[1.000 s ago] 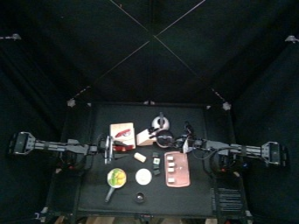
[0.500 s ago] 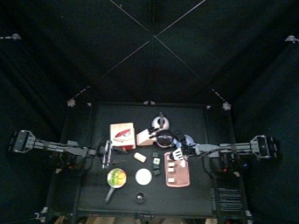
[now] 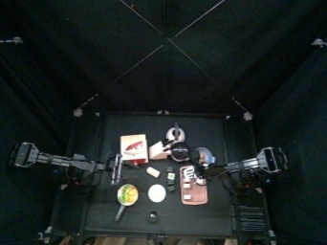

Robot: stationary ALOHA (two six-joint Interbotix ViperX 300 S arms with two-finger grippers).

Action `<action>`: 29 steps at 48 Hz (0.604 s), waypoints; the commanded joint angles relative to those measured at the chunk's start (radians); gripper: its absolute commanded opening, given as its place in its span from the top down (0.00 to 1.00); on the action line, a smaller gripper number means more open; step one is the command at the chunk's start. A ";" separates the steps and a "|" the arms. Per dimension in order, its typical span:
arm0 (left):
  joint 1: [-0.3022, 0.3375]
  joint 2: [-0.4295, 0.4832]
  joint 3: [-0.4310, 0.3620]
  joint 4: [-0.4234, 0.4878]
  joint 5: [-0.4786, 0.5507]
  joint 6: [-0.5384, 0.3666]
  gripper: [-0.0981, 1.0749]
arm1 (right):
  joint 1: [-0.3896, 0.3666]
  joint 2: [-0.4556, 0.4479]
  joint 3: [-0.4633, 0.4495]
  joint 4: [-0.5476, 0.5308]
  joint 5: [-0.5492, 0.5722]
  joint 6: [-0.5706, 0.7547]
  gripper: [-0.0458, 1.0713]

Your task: Grab white sushi roll piece from plate

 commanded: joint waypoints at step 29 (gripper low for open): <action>0.002 0.000 -0.009 -0.002 -0.002 0.002 0.18 | 0.002 0.048 -0.057 -0.002 0.003 -0.005 0.31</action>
